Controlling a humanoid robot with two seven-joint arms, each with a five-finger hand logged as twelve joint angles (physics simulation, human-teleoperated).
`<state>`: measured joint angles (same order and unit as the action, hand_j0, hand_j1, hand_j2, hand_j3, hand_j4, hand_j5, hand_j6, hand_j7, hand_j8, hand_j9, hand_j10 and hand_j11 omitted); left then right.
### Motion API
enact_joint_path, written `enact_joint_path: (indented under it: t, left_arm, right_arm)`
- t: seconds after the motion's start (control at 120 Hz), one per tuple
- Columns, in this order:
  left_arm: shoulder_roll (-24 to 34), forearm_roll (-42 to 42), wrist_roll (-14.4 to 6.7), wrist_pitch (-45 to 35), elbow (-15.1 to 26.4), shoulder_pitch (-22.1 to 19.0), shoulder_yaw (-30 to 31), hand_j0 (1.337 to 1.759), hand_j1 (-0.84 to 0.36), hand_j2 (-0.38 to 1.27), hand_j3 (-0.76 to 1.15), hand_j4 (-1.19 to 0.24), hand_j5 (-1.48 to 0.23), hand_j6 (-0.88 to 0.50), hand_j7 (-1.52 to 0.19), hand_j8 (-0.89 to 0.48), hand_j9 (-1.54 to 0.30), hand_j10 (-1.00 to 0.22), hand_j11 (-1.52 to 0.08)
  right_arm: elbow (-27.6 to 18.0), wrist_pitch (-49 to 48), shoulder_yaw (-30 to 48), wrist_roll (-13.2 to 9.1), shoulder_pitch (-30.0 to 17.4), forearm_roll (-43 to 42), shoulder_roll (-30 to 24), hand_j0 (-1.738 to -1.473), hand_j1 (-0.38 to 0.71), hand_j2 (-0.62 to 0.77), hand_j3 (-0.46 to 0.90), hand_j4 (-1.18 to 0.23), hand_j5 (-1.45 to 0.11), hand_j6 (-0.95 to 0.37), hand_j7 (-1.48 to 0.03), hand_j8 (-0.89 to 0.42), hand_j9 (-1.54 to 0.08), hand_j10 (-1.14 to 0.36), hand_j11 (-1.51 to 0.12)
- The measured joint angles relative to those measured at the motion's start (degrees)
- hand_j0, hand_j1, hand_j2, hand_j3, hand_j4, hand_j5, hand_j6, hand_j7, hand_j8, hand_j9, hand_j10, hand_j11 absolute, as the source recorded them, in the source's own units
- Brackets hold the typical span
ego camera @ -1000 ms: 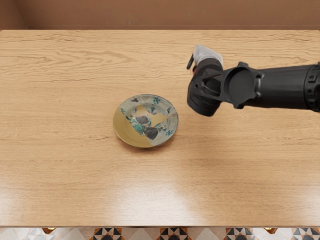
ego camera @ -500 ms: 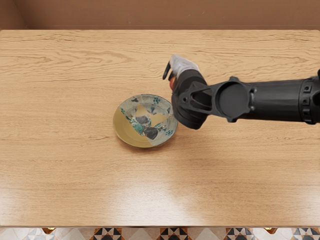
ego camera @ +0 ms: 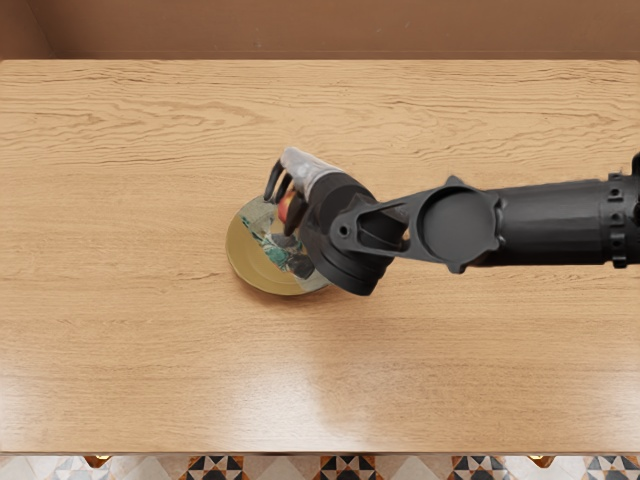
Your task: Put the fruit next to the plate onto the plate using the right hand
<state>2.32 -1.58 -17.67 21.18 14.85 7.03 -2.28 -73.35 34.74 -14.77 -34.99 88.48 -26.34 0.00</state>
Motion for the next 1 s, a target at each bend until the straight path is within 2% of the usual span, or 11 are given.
enact_joint_path:
  t: [0.058,0.158,0.242,0.383,0.542,0.725,1.0]
  left_arm:
    - [0.0,0.0,0.0,0.0,0.0,0.0,0.0,1.658,0.35,0.0,0.0,0.0,0.0,0.0,0.0,0.0,0.0,0.0,0.0]
    - [0.0,0.0,0.0,0.0,0.0,0.0,0.0,1.658,0.35,0.0,0.0,0.0,0.0,0.0,0.0,0.0,0.0,0.0,0.0]
    - [0.0,0.0,0.0,0.0,0.0,0.0,0.0,1.658,0.35,0.0,0.0,0.0,0.0,0.0,0.0,0.0,0.0,0.0,0.0]
    - [0.1,0.0,0.0,0.0,0.0,-0.1,0.0,1.658,0.35,0.0,0.0,0.0,0.0,0.0,0.0,0.0,0.0,0.0,0.0]
    - [0.1,0.0,0.0,0.0,0.0,-0.1,0.0,1.658,0.35,0.0,0.0,0.0,0.0,0.0,0.0,0.0,0.0,0.0,0.0]
    - [0.1,0.0,0.0,0.0,0.0,-0.1,0.0,1.658,0.35,0.0,0.0,0.0,0.0,0.0,0.0,0.0,0.0,0.0,0.0]
    - [0.1,0.0,0.0,0.0,0.0,-0.1,0.0,1.658,0.35,0.0,0.0,0.0,0.0,0.0,0.0,0.0,0.0,0.0,0.0]
  right_arm:
    - [-0.2,0.0,0.3,0.0,-0.7,0.0,0.0,-1.655,0.23,0.24,0.0,-0.73,-1.09,-0.58,-1.01,-0.34,-1.07,-0.44,-1.07]
    - [-0.3,0.2,0.4,0.0,-1.5,-0.3,0.0,-1.656,0.05,0.14,0.0,-0.48,-0.71,-0.39,-0.66,-0.24,-0.7,-0.31,-0.7]
    - [-0.3,0.2,0.8,0.0,-2.3,-0.3,0.0,-1.657,-0.07,0.09,0.0,-0.33,-0.49,-0.27,-0.45,-0.17,-0.48,-0.21,-0.48]
    - [-0.3,0.3,9.1,0.0,-7.4,-0.3,0.0,-1.657,-0.2,0.04,0.0,-0.18,-0.26,-0.15,-0.24,-0.1,-0.26,-0.12,-0.26]
    - [-0.3,0.3,19.3,0.0,-13.0,-0.3,0.0,-1.658,-0.26,0.02,0.0,-0.1,-0.14,-0.08,-0.13,-0.06,-0.13,-0.07,-0.13]
    - [-0.4,0.3,26.0,0.0,-15.7,-0.3,-0.2,-1.658,-0.3,0.0,0.0,-0.05,-0.07,-0.05,-0.07,-0.04,-0.07,-0.04,-0.07]
    - [-1.5,0.1,39.4,0.0,-22.6,-0.2,-6.6,-1.658,-0.32,0.0,0.0,-0.03,-0.04,-0.03,-0.04,-0.03,-0.04,-0.03,-0.04]
